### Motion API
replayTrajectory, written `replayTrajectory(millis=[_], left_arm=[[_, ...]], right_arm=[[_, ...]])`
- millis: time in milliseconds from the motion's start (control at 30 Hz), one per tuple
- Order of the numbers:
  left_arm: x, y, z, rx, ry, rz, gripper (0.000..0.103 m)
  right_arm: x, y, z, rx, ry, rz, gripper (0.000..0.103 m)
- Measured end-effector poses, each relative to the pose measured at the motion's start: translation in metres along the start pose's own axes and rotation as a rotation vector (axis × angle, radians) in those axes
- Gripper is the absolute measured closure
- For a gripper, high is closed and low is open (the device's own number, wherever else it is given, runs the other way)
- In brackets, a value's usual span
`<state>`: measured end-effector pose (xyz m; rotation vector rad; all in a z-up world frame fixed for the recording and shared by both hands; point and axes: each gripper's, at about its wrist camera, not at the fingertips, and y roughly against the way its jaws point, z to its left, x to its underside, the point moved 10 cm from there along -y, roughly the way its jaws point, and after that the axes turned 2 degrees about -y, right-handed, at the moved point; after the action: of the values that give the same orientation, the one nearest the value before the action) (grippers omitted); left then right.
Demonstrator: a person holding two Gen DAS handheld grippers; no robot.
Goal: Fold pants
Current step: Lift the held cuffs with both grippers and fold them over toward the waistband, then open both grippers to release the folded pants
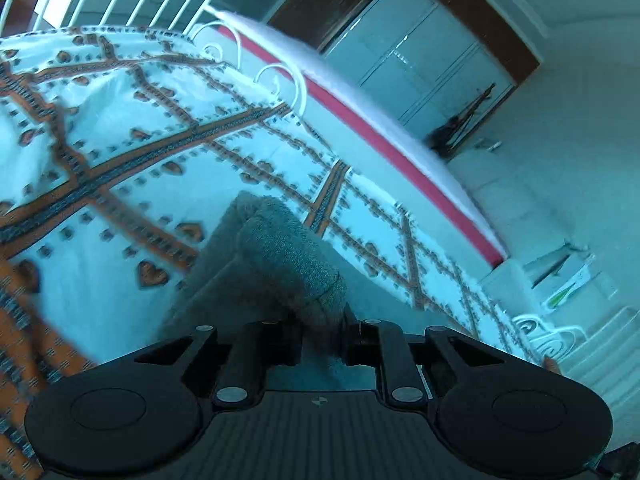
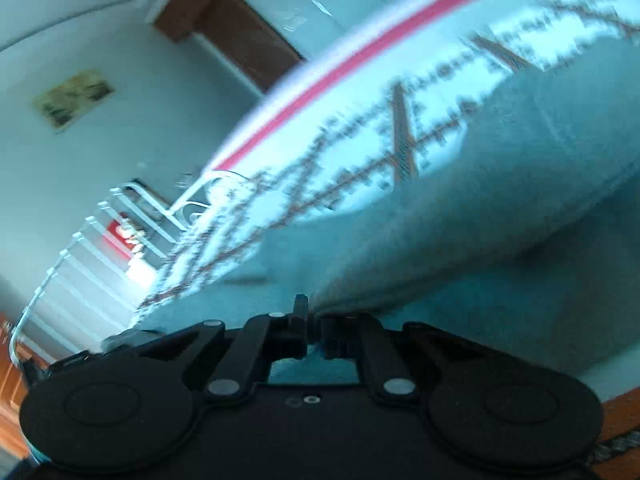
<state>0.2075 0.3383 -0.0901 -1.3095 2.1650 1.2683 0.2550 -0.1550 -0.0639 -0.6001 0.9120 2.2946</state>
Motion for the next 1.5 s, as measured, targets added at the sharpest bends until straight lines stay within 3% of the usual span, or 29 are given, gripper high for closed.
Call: replayTrajectory(millis=[67, 133, 267, 400, 467, 533, 633, 733, 800, 867, 933, 1067, 1167, 1233, 1367, 1500], left_arm=[[0.02, -0.014, 0.019, -0.079, -0.014, 0.11, 0.085], [0.02, -0.016, 0.02, -0.077, -0.008, 0.11, 0.085], [0.017, -0.016, 0.013, -0.098, -0.051, 0.107, 0.085], [0.003, -0.001, -0.005, -0.035, -0.107, -0.004, 0.085], [0.01, -0.012, 0.003, -0.111, -0.13, 0.068, 0.085], [0.02, -0.021, 0.014, -0.131, -0.1, 0.129, 0.085], [0.013, -0.012, 0.007, -0.115, -0.097, 0.089, 0.083], [0.012, -0.003, 0.008, -0.12, -0.082, 0.073, 0.078], [0.008, 0.007, 0.008, -0.168, -0.099, 0.047, 0.064], [0.0, 0.02, 0.01, -0.253, -0.129, -0.002, 0.023], [-0.009, 0.032, 0.009, -0.286, -0.116, -0.06, 0.017], [-0.011, 0.037, -0.021, -0.243, -0.194, -0.088, 0.017], [0.004, 0.016, -0.052, -0.194, -0.237, -0.034, 0.017], [0.017, -0.003, -0.069, -0.204, -0.304, 0.017, 0.017], [0.04, -0.022, -0.098, -0.193, -0.406, 0.1, 0.017], [0.072, -0.026, -0.132, -0.076, -0.359, 0.147, 0.017]], right_arm=[[0.016, -0.006, -0.01, 0.029, 0.039, 0.068, 0.103], [0.036, -0.023, -0.032, 0.093, 0.004, 0.162, 0.103], [0.037, -0.025, -0.035, 0.087, -0.012, 0.142, 0.103], [0.028, -0.011, -0.023, 0.062, 0.042, 0.087, 0.103], [0.025, -0.009, -0.021, 0.057, 0.072, 0.06, 0.103], [0.037, -0.026, -0.036, 0.107, 0.051, 0.137, 0.103], [0.038, -0.027, -0.042, 0.096, 0.009, 0.145, 0.103], [0.033, -0.022, -0.04, 0.082, -0.017, 0.143, 0.092], [0.029, -0.012, -0.038, 0.091, -0.015, 0.14, 0.09], [0.022, 0.001, -0.037, 0.089, -0.026, 0.142, 0.089], [0.015, 0.016, -0.037, 0.098, -0.003, 0.134, 0.089], [-0.016, 0.045, -0.045, 0.121, 0.034, 0.064, 0.089], [-0.041, 0.061, -0.064, 0.158, 0.02, 0.015, 0.089], [-0.052, 0.064, -0.082, 0.208, 0.0, 0.004, 0.089], [-0.06, 0.065, -0.129, 0.273, -0.133, 0.004, 0.089], [-0.052, 0.062, -0.159, 0.256, -0.283, 0.017, 0.088]])
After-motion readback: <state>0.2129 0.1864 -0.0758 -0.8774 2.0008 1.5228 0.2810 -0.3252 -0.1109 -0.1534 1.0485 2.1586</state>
